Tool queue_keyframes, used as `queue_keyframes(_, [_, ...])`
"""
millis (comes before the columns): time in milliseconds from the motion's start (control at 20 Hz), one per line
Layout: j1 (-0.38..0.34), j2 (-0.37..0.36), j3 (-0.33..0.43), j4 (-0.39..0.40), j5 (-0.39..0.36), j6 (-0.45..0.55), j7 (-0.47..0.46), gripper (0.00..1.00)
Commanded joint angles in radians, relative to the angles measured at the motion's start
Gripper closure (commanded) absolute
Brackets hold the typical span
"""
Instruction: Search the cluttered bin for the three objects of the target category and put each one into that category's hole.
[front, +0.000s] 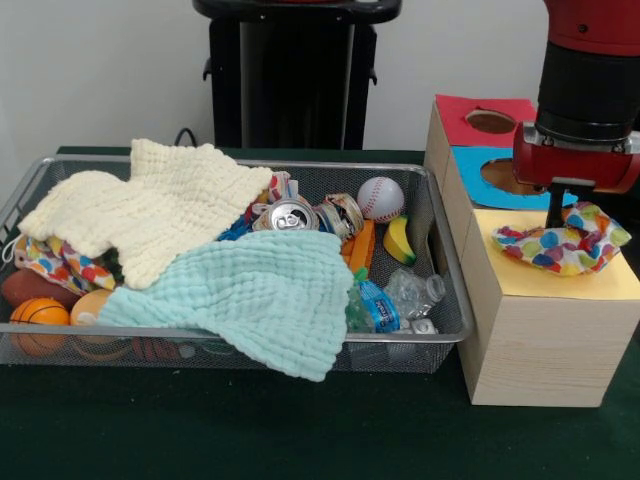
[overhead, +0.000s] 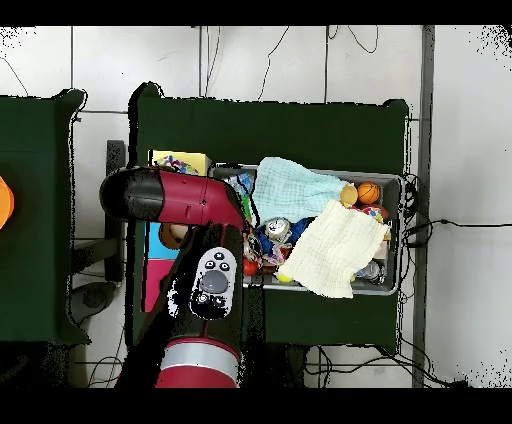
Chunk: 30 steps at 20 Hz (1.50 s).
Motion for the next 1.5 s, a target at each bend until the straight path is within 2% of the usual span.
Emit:
queue_keyframes(50, [-0.019,-0.004,0.039,0.081,-0.013,0.097,0.156,1.00])
queue_keyframes(500, [-0.043,0.009,0.060,0.090,-0.017,0.063,0.131,1.00])
queue_keyframes(1500, [-0.049,0.011,0.063,0.102,-0.015,0.067,0.132,1.00])
